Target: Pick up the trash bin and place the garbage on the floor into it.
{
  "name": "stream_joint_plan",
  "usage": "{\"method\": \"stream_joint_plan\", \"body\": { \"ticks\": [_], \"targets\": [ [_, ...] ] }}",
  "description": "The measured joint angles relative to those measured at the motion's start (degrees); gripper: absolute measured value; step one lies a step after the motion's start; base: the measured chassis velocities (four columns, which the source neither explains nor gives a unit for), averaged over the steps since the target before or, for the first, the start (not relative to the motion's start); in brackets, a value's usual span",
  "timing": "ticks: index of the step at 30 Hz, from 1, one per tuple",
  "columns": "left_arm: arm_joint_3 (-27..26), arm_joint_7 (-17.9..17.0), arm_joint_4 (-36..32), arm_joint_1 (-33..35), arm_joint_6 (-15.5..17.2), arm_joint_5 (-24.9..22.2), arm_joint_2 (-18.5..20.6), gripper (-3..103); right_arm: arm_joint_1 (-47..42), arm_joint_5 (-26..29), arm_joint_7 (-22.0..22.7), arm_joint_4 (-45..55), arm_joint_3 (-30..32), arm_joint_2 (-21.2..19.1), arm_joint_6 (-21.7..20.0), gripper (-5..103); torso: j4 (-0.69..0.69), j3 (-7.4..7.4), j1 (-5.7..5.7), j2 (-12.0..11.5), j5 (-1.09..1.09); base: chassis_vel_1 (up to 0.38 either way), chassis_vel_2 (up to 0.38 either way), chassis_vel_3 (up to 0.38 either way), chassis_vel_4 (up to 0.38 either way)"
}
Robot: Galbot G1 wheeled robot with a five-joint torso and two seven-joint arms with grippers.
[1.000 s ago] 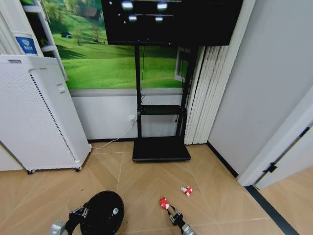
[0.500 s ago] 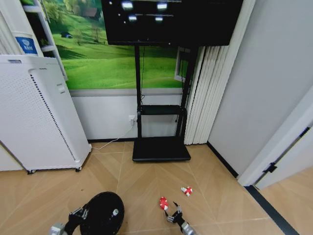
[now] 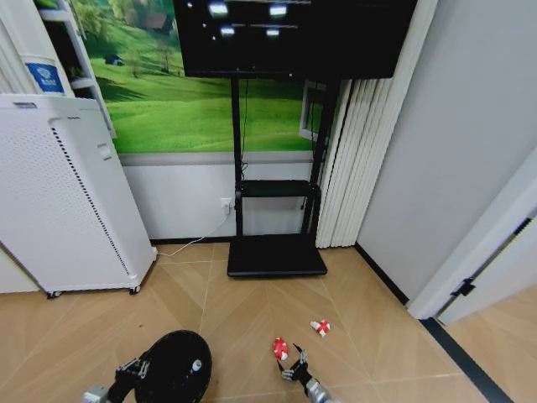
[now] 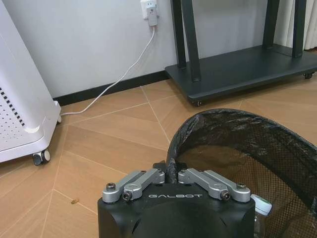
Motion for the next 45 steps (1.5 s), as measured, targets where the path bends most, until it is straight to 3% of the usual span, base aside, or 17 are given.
{"method": "stream_joint_plan", "body": {
  "ticks": [12, 21, 23, 27, 30, 37, 38, 42, 43, 45],
  "targets": [
    [-1.5, 0.1, -0.5, 1.3, -0.2, -0.1, -0.2, 6, 2.8, 2.3, -0.9, -2.5, -1.1, 2.1, -1.2, 100, 0.00, 0.00, 0.00, 0.0, 0.00, 0.000, 0.000, 0.000, 0.000],
    [-1.7, 0.4, -0.6, 1.9, -0.7, 0.4, -1.1, 6, 3.4, 3.8, -4.0, -6.8, 0.0, 3.4, -2.1, 101, 0.00, 0.00, 0.00, 0.0, 0.00, 0.000, 0.000, 0.000, 0.000],
    [-1.7, 0.5, -0.6, 2.0, -0.8, 0.5, -1.1, 6, 3.6, 4.3, -4.7, -7.3, 0.4, 3.7, -2.3, 92, 0.01, 0.00, 0.00, 0.0, 0.00, 0.000, 0.000, 0.000, 0.000],
    [-1.7, 0.5, -0.6, 2.1, -0.8, 0.5, -1.0, 6, 3.5, 4.4, -5.2, -7.5, 0.7, 3.7, -2.3, 87, 0.00, 0.00, 0.00, 0.0, 0.00, 0.000, 0.000, 0.000, 0.000],
    [-2.1, 0.6, -0.7, 2.2, -0.9, 0.5, -0.9, 6, 3.1, 4.4, -5.5, -7.0, 1.0, 3.5, -2.1, 71, 0.00, 0.00, 0.00, 0.0, 0.01, 0.000, 0.000, 0.000, 0.000],
    [-2.4, 0.7, -0.6, 2.4, -1.0, 0.4, -0.9, 6, 2.8, 4.4, -5.4, -5.6, 1.0, 2.8, -1.4, 49, 0.00, 0.00, 0.00, 0.0, 0.00, 0.000, 0.000, 0.000, 0.000],
    [-2.4, 0.7, -0.7, 2.4, -1.0, 0.4, -1.0, 6, 2.6, 4.4, -5.4, -5.3, 1.2, 2.7, -1.1, 38, 0.00, 0.00, 0.00, 0.0, 0.00, 0.000, 0.000, 0.000, 0.000],
    [-2.5, 0.7, -0.7, 2.6, -1.0, 0.4, -1.1, 6, 2.4, 4.4, -5.4, -4.9, 1.4, 2.6, -0.8, 33, 0.00, 0.00, 0.00, 0.0, 0.00, 0.000, 0.000, 0.000, 0.000],
    [-2.7, 0.7, -0.7, 2.8, -1.0, 0.5, -1.1, 6, 2.2, 4.4, -5.3, -4.6, 1.6, 2.5, -0.6, 22, 0.00, 0.00, 0.00, 0.0, 0.00, 0.000, 0.000, 0.000, 0.000],
    [-3.0, 0.7, -0.7, 2.9, -1.0, 0.5, -1.1, 6, 2.0, 4.0, -5.1, -4.3, 1.7, 2.4, -0.4, 17, 0.00, 0.00, 0.00, 0.0, 0.00, 0.000, 0.000, 0.000, 0.000]
  ]
}}
